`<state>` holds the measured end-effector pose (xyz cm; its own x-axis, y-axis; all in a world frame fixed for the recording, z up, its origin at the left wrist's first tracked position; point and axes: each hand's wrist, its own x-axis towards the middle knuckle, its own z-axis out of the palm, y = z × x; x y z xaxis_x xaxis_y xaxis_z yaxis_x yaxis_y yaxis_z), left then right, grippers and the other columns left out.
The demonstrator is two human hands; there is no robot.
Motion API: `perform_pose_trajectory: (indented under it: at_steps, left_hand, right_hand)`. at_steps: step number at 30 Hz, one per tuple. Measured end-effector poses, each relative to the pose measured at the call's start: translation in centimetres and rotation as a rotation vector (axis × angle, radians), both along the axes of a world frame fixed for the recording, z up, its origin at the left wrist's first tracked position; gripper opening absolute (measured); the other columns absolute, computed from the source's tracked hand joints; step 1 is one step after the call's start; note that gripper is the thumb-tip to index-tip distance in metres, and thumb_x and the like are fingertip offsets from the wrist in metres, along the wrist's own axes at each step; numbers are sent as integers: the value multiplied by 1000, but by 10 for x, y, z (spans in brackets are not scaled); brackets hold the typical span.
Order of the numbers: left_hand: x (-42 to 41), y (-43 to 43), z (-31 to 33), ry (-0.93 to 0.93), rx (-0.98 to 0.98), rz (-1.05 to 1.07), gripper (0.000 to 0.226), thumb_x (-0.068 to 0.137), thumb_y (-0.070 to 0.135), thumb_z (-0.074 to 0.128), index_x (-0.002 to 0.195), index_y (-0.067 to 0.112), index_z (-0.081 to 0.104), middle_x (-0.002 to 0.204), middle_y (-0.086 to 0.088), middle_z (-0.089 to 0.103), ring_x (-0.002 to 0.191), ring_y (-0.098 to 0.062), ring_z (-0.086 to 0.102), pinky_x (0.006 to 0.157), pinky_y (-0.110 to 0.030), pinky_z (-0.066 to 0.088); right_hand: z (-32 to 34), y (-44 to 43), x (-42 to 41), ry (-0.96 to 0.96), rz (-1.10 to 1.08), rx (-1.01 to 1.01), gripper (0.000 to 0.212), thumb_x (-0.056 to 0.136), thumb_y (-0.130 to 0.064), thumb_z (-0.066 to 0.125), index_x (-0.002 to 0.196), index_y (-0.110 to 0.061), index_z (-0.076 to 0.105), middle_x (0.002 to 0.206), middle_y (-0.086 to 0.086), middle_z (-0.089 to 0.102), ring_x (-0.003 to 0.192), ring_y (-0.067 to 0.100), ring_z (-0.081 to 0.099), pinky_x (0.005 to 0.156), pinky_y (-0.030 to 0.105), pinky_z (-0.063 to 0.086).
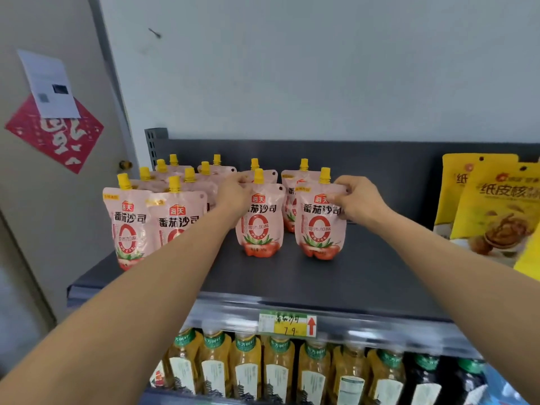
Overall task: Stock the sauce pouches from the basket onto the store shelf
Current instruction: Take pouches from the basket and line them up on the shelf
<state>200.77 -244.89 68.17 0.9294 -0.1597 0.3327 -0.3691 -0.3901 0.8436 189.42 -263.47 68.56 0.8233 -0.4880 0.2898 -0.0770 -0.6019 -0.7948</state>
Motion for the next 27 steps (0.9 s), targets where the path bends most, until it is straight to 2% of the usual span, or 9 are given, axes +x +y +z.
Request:
perform_pose_trajectory:
  at_steps: [3, 8, 9, 11, 13, 16, 20, 27]
  left_hand:
    - [10, -3, -3, -7, 22, 44, 30, 97, 9, 42, 125, 9, 54, 106, -8, 59, 71, -10, 51, 53, -19, 39]
    - [12, -1, -10, 80, -71, 42, 43, 94, 5, 45, 136, 13, 39, 113, -4, 56, 74, -7, 54, 59, -19, 47]
    - [10, 1, -12, 112, -88, 33, 49, 93, 4, 48, 138, 14, 34, 116, -4, 56, 79, -9, 57, 61, -20, 49]
    - [6, 4, -20, 186, -101, 10, 59, 90, 4, 55, 141, 12, 28, 125, -7, 56, 102, -20, 61, 74, -28, 52]
    - [2, 5, -30, 261, -101, -15, 60, 84, 1, 63, 135, 8, 34, 131, -9, 54, 119, -26, 55, 86, -33, 49]
    - [1, 6, -48, 335, -10, -47, 65, 75, -2, 71, 131, 8, 40, 132, -8, 55, 124, -26, 52, 94, -35, 46]
    - [5, 2, -59, 325, 49, -19, 66, 71, -2, 74, 129, 5, 42, 133, -11, 53, 124, -28, 51, 100, -40, 45]
    - [22, -3, -63, 318, 31, -2, 58, 78, -8, 64, 129, 9, 41, 136, -10, 51, 129, -29, 47, 102, -43, 43]
  right_hand:
    - [2, -6, 17, 6, 65, 45, 20, 89, -8, 60, 105, -19, 61, 106, 9, 64, 91, 21, 64, 67, 30, 55]
    - [-7, -9, 39, 46, 129, 89, 36, 89, -10, 61, 124, -11, 58, 120, 10, 64, 103, 25, 64, 83, 41, 58]
    - [-9, -9, 41, 38, 137, 96, 35, 88, -11, 62, 123, -11, 59, 118, 10, 64, 103, 25, 64, 84, 43, 57]
    - [-12, -10, 42, 1, 138, 113, 31, 87, -10, 63, 117, -12, 58, 112, 8, 65, 100, 23, 65, 84, 43, 57]
    - [-16, -13, 41, -23, 112, 141, 31, 84, -7, 66, 111, -14, 52, 108, 6, 63, 96, 22, 64, 81, 41, 57]
    - [-26, -14, 37, 43, 130, 211, 38, 79, -3, 71, 106, -13, 46, 108, 6, 62, 98, 24, 63, 82, 38, 56]
    - [-44, -12, 35, 185, 184, 270, 40, 79, -1, 71, 113, -11, 53, 116, 8, 65, 101, 26, 65, 81, 36, 56]
    - [-47, -7, 39, 193, 152, 287, 39, 82, 3, 66, 119, -8, 57, 122, 10, 65, 109, 28, 63, 86, 37, 55]
